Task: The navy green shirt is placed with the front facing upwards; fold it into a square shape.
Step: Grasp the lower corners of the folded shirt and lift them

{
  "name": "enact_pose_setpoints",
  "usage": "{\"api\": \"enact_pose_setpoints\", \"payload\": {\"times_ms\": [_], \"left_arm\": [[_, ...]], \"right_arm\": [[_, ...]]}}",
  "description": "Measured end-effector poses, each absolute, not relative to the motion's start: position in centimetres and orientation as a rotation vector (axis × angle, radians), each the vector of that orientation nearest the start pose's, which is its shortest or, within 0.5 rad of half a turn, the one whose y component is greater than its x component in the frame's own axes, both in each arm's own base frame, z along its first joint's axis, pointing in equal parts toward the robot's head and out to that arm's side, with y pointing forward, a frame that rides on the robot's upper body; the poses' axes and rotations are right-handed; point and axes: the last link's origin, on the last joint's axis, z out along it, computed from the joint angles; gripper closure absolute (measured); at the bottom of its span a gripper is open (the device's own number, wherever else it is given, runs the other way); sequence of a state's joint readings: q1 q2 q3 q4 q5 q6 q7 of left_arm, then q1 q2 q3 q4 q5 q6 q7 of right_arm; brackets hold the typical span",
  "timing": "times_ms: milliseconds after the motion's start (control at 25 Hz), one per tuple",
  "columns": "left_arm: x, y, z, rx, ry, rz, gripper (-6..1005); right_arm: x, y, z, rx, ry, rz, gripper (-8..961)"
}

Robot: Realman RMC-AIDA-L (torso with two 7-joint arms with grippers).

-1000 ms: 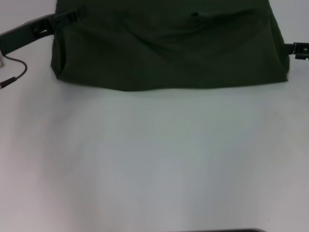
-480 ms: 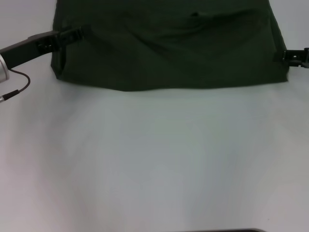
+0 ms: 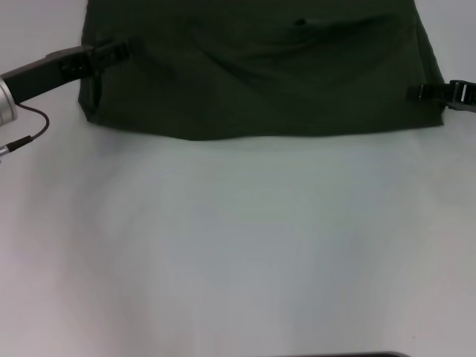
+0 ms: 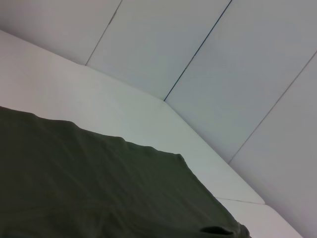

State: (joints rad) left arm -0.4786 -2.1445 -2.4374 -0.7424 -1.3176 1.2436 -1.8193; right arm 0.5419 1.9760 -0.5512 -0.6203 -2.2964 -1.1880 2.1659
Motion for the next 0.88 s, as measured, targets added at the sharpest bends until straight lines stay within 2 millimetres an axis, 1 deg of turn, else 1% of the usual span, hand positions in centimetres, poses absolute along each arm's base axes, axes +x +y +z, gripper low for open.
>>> {"api": "enact_pose_setpoints", "payload": {"times_ms": [560,800,880], "left_arm": [[-27.45,36.38,0.9,-2.188,-1.221,-0.866,283],[-27.44,36.38,0.83,-2.188,-1.224,-0.867,283],[-27.45,36.38,0.83,-2.188,-1.224,-0.867,283]], "right_arm": [[35.24,35.7,4.77,-2.016,1.621,0.405,240],[35.04,35.93,4.59,-2.018,1.619,0.41,275],[34.98,36.0,4.56,-2.02,1.619,0.41,404]]}}
